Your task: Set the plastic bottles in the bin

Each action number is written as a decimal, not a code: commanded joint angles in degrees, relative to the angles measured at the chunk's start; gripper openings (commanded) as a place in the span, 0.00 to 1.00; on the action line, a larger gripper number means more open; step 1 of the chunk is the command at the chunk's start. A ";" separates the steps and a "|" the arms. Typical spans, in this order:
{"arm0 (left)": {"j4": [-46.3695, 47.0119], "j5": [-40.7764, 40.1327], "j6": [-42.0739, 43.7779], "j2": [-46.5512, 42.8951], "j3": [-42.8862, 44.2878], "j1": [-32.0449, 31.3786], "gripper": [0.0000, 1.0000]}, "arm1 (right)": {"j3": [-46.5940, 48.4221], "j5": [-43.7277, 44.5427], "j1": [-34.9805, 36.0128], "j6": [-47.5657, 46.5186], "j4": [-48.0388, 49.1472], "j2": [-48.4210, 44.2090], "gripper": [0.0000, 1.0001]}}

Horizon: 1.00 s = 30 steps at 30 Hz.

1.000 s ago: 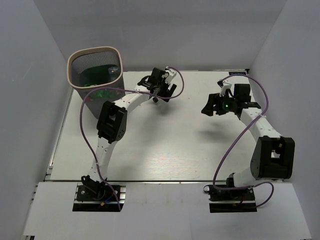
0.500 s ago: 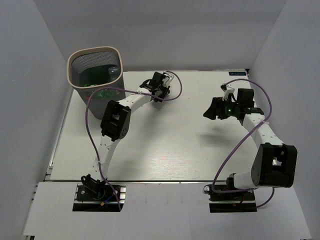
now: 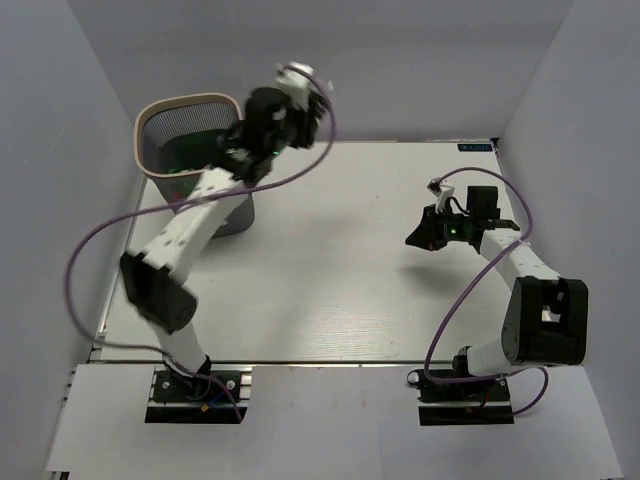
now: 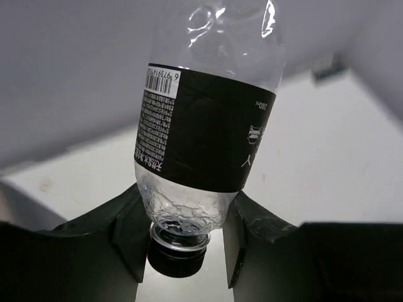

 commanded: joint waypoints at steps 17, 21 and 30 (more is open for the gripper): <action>-12.03 -29.45 -10.04 -17.79 -7.01 16.98 0.22 | -0.64 -2.05 3.00 -2.47 -0.29 -3.49 0.16; -10.70 -26.89 -11.27 -16.55 -7.02 20.06 0.95 | -1.87 -1.61 3.17 -2.64 -0.56 -5.06 0.23; 0.76 1.45 -1.97 -23.74 -10.87 19.01 1.00 | -3.64 3.74 3.44 -3.17 -0.38 -7.71 0.90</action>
